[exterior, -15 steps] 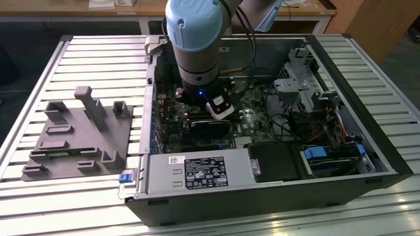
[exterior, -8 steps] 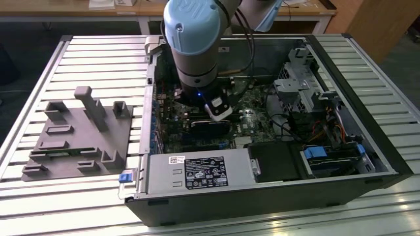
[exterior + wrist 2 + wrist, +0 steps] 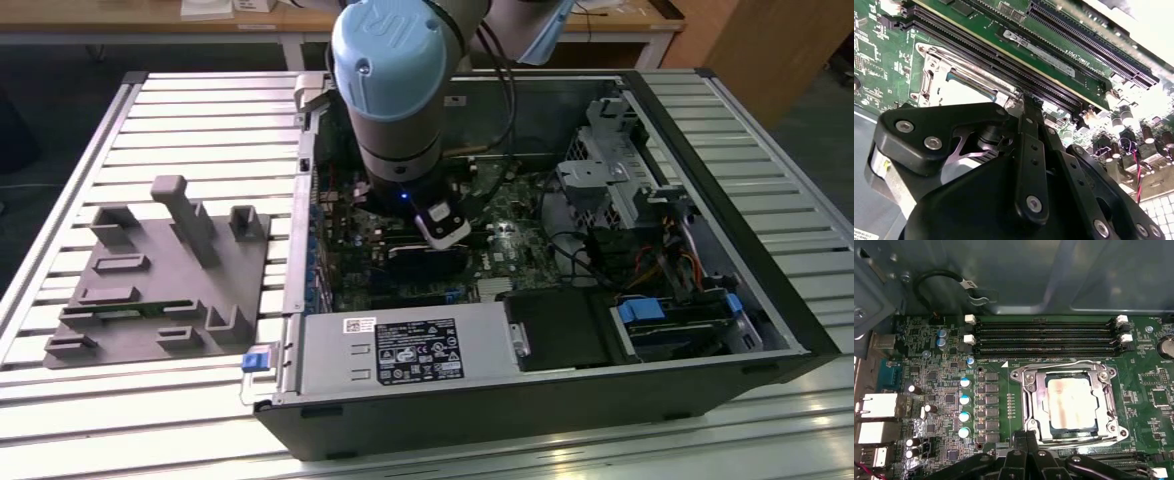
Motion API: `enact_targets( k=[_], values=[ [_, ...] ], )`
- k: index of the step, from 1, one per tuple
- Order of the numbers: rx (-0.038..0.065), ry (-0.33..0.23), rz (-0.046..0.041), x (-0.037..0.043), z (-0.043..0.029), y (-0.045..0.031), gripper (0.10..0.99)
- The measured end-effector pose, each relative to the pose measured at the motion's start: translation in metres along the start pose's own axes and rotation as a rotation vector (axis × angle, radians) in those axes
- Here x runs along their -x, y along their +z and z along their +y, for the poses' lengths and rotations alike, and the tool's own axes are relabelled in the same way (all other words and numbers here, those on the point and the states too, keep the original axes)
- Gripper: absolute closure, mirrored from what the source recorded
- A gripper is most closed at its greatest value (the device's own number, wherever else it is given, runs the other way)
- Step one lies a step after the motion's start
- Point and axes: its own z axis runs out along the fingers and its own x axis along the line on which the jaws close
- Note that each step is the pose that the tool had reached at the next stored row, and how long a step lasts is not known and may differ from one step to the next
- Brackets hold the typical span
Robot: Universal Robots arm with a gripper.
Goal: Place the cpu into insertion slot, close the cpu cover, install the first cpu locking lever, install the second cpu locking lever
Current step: 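Install the second cpu locking lever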
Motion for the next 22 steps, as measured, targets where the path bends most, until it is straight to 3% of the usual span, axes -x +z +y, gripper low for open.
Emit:
enact_targets(
  k=[10,22],
  values=[
    [0.009,0.001,0.0005,-0.0038,-0.0030,0.0020,0.980],
    [0.009,0.001,0.0003,-0.0010,0.0084,-0.0315,0.980]
  ],
)
